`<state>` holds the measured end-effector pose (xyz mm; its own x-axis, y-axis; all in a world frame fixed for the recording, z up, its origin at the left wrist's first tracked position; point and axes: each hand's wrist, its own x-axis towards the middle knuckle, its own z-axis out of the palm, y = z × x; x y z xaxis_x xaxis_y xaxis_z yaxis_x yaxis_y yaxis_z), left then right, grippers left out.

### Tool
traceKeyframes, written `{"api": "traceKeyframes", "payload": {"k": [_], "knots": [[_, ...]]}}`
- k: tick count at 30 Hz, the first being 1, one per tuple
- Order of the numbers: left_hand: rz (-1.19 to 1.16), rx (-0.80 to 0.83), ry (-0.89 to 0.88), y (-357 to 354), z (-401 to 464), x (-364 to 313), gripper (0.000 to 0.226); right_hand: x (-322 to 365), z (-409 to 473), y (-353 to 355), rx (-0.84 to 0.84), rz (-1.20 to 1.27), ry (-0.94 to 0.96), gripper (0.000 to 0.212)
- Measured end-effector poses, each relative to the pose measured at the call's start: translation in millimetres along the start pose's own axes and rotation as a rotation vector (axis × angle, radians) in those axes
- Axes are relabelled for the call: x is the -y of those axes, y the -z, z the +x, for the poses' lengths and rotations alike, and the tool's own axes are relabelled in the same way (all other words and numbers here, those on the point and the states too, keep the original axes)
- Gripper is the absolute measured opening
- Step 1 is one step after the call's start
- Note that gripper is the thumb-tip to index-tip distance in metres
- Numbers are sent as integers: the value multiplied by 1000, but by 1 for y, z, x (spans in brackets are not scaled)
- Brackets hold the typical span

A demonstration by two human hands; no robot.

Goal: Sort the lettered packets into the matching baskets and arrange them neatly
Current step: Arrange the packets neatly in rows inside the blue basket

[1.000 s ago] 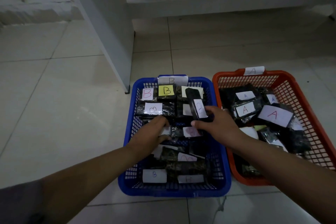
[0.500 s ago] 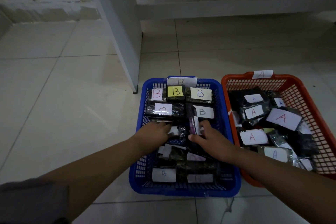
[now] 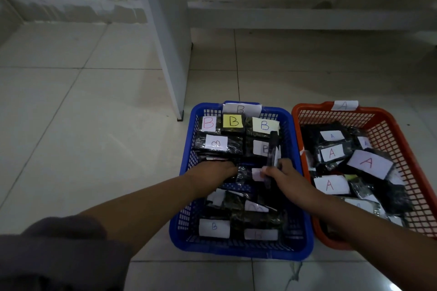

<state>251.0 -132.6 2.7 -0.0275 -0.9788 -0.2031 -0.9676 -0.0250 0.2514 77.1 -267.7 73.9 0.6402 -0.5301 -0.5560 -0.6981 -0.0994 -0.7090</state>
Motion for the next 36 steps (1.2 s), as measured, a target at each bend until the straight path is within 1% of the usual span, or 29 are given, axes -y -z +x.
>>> {"api": "traceKeyframes", "payload": {"k": [4,7,10,12,15,17,19,21,23,26,28,32,36], "knots": [[59,13,0,4,6,-2,63,-1,0,-9,41,-6,27,38],[74,32,-5,5,5,-2,64,-3,-2,-16,54,-22,63,35],[121,44,-1,9,5,-2,59,-6,-3,-23,59,-13,84,33],[176,57,55,12,5,-7,58,-4,-3,-21,51,9,91,33],[187,97,248,9,2,-13,63,-3,-2,-12,4,43,108,35],[200,112,315,6,-2,-12,65,-6,-2,-7,-34,17,129,37],[218,94,302,4,-5,-9,63,-10,-2,-6,-34,-17,135,44],[205,42,291,3,-6,-5,62,-13,-2,-10,-12,-32,135,49],[166,15,280,5,-6,-3,62,-16,-3,-14,3,-32,130,47],[20,32,288,15,-7,-2,63,-15,-4,-15,15,-30,144,42],[-21,38,284,19,-8,-2,62,-16,-2,-15,16,-27,133,42],[25,6,282,21,-17,-9,55,-18,2,-16,43,-35,109,39],[82,-94,244,25,-33,-8,52,-16,5,-17,67,-39,106,38]]}}
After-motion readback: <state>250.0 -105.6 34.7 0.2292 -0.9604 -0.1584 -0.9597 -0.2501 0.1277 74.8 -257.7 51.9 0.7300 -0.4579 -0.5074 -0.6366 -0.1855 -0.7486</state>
